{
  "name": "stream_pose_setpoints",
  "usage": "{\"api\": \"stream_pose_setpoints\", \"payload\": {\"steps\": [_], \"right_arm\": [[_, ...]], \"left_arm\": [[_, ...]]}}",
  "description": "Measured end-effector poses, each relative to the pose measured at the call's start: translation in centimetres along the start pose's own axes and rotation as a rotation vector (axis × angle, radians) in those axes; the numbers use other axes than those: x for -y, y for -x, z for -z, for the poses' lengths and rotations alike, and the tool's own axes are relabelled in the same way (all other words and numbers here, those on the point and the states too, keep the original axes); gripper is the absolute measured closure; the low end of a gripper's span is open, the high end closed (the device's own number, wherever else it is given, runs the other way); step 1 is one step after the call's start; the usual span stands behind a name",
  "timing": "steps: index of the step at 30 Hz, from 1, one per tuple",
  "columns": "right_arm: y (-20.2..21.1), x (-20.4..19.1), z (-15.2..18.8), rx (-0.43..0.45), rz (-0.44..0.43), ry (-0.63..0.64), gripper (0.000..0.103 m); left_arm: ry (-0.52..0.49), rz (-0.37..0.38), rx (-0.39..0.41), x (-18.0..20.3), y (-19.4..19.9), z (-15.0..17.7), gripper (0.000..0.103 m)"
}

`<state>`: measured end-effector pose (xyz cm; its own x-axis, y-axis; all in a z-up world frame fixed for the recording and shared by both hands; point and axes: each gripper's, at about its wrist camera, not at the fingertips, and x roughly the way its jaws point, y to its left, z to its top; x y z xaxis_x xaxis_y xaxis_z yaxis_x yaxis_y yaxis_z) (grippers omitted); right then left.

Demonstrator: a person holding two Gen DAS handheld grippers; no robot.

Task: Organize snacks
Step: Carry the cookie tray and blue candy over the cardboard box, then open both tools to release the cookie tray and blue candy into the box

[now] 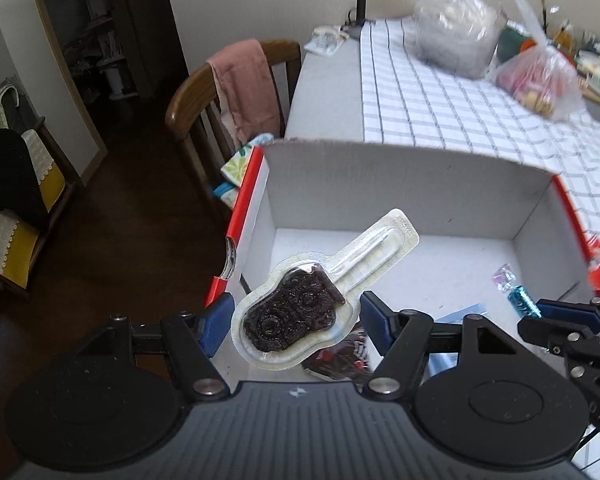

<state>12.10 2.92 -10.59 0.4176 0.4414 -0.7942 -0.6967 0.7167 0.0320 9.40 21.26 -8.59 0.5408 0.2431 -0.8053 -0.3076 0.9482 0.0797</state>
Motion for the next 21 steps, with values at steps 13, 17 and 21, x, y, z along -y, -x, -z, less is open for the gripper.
{"api": "stream_pose_setpoints", "payload": {"steps": [13, 17, 21], "right_arm": [[-3.8, -1.3, -0.3, -0.114, -0.035, 0.045, 0.093], [-4.5, -1.4, -0.3, -0.136, -0.035, 0.052, 0.093], [-4.9, -1.5, -0.2, -0.152, -0.041, 0.057, 0.091]], "left_arm": [[-0.154, -0.028, -0.097, 2.4, -2.8, 0.2, 0.034], [-0.178, -0.033, -0.139, 2.8, -3.6, 0.4, 0.034], [-0.204, -0.030, -0.155, 3.3, -3.9, 0.7, 0.034]]}}
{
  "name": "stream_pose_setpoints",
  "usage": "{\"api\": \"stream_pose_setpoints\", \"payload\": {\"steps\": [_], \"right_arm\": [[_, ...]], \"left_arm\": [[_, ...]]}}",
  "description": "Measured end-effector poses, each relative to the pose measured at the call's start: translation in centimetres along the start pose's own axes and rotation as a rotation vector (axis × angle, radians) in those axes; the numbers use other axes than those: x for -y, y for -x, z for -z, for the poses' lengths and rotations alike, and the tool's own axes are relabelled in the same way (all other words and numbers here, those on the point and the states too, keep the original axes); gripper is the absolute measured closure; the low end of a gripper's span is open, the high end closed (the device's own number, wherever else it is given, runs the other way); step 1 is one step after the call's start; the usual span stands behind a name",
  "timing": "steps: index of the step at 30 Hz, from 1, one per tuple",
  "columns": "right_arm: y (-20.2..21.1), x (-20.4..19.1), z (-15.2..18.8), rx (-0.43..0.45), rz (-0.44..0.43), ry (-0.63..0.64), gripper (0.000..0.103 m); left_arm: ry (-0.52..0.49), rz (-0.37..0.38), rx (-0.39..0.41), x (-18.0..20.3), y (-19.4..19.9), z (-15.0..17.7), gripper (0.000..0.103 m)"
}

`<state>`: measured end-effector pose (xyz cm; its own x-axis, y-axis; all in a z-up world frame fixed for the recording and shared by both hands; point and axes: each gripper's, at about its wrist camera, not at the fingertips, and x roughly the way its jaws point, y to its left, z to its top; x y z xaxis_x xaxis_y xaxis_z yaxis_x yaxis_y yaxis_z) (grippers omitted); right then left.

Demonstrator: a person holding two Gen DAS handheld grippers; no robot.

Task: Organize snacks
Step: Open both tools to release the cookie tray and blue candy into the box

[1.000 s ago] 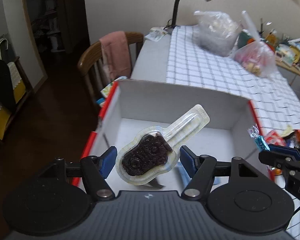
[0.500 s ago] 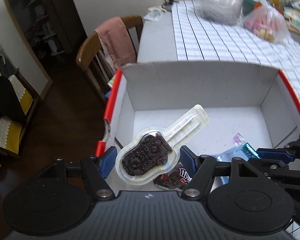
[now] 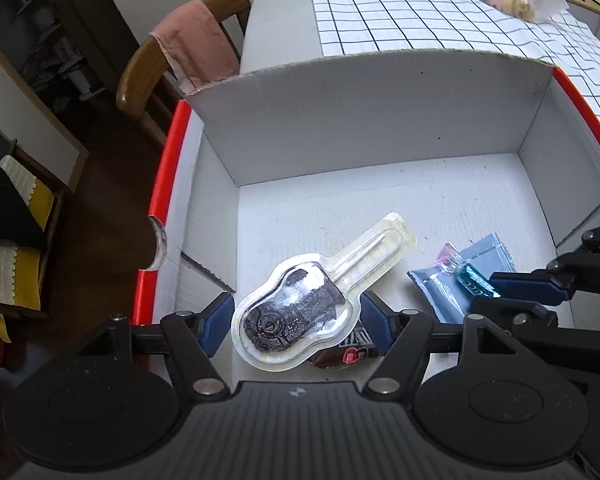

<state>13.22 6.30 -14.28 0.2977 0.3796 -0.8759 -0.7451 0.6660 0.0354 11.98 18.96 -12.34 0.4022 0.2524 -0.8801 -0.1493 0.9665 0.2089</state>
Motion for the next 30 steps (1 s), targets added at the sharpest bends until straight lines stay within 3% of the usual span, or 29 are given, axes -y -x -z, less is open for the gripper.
{"api": "stream_pose_setpoints", "payload": {"steps": [11, 30], "right_arm": [[0.6, 0.3, 0.0, 0.017, -0.006, -0.013, 0.077], [8.1, 2.1, 0.9, 0.203, -0.046, -0.099, 0.062]], "left_arm": [[0.016, -0.003, 0.002, -0.2, 0.3, 0.1, 0.034], [0.095, 0.077, 0.155, -1.0, 6.8, 1.7, 0.033]]}}
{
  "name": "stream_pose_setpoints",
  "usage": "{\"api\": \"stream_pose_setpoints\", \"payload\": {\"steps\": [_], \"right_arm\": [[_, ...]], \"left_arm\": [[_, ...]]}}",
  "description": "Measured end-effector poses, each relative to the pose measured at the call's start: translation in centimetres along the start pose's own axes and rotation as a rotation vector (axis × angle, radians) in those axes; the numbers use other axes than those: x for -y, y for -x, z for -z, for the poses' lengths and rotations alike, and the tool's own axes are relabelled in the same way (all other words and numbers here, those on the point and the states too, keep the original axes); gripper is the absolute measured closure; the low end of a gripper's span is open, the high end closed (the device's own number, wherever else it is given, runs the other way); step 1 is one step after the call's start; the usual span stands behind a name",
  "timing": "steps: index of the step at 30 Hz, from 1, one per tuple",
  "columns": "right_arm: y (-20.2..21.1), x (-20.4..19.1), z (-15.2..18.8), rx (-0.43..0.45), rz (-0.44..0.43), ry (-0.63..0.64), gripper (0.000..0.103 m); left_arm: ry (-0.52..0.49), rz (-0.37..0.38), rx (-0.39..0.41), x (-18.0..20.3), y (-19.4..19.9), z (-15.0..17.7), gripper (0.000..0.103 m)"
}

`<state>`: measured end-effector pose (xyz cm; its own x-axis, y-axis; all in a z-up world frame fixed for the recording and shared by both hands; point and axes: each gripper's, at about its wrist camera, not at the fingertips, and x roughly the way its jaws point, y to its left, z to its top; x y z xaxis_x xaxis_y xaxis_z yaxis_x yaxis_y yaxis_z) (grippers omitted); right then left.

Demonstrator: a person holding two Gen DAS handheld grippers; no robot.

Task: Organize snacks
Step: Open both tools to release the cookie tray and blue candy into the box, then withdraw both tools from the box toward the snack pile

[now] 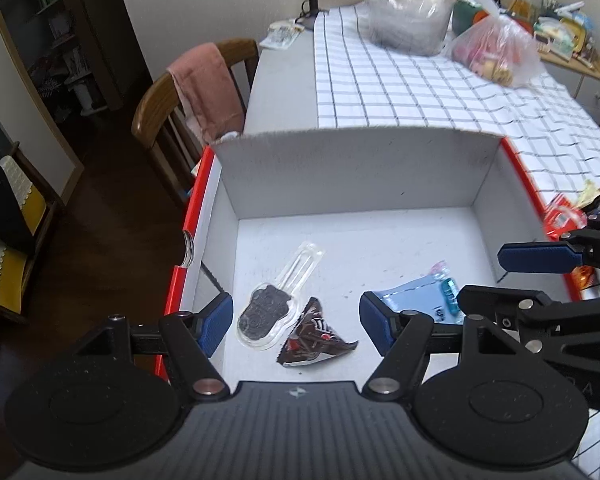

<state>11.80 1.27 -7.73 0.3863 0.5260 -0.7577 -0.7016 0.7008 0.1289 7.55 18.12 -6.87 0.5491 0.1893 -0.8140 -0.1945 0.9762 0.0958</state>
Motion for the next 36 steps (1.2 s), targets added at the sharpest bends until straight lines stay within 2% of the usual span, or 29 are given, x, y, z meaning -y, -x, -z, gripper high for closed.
{"api": "stream_pose_setpoints", "payload": {"steps": [16, 28, 36], "right_arm": [[7.6, 1.5, 1.5, 0.149, -0.008, -0.028, 0.029], [12.5, 4.9, 4.5, 0.226, 0.008, -0.082, 0.013], [14.9, 8.4, 7.2, 0.259, 0.034, -0.139, 0.003]], "left_arm": [[0.018, 0.079, 0.132, 2.0, 5.7, 0.4, 0.028], [0.038, 0.186, 0.214, 5.4, 8.6, 0.8, 0.023], [0.013, 0.252, 0.252, 9.4, 9.7, 1.0, 0.020]]}}
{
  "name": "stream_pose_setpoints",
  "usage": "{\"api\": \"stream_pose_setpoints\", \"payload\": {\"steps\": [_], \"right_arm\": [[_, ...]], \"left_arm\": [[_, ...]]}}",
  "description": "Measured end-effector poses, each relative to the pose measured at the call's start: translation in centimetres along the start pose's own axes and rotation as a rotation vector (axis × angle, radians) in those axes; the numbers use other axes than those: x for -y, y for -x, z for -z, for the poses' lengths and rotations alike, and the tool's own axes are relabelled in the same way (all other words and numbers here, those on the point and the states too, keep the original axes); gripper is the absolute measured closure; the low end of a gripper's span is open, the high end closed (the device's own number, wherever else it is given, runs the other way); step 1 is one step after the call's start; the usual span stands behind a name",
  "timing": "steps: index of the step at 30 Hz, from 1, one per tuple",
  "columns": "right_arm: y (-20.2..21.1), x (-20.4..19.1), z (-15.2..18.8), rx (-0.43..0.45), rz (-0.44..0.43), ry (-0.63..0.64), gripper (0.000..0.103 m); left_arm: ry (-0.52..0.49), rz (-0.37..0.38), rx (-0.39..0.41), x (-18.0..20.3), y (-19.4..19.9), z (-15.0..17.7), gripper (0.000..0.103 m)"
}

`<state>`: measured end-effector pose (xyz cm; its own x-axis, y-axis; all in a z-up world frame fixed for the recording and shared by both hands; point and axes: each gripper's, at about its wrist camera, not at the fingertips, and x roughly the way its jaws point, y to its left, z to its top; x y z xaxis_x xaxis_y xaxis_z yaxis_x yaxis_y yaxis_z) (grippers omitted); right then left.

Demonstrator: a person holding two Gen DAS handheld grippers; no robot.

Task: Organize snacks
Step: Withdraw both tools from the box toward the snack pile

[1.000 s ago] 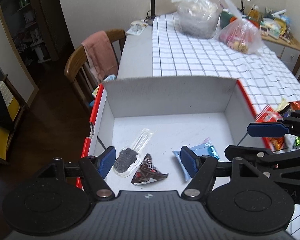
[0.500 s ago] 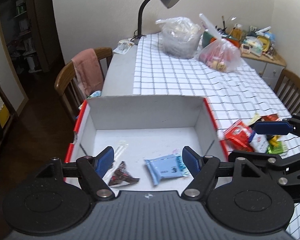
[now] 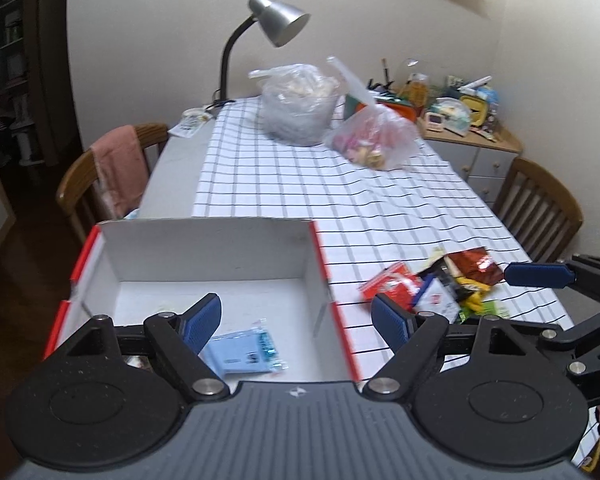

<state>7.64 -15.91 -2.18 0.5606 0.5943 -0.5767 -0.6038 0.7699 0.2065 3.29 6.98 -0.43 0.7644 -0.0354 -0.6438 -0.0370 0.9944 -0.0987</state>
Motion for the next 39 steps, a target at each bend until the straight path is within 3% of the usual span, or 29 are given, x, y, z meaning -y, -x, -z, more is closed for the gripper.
{"api": "stream_pose_setpoints", "payload": {"steps": [15, 23, 28, 34, 39], "right_arm": [[3.5, 8.2, 3.7, -0.023, 0.110, -0.081, 0.002], [3.3, 11.1, 6.4, -0.084, 0.178, -0.048, 0.002], [3.1, 13.4, 7.5, -0.119, 0.199, -0.036, 0.002], [2.2, 16.7, 7.7, -0.157, 0.188, 0.041, 0.002], [0.7, 19.3, 7.4, -0.201, 0.125, 0.132, 0.002]], "left_arm": [[0.006, 0.108, -0.003, 6.9, -2.7, 0.0, 0.006], [-0.012, 0.108, -0.077, 10.3, -6.2, 1.4, 0.006], [-0.053, 0.095, -0.080, 12.6, -7.5, 2.6, 0.006], [-0.063, 0.111, -0.088, 15.2, -8.9, 3.6, 0.006], [-0.043, 0.119, -0.111, 17.2, -10.6, 4.1, 0.006]]}}
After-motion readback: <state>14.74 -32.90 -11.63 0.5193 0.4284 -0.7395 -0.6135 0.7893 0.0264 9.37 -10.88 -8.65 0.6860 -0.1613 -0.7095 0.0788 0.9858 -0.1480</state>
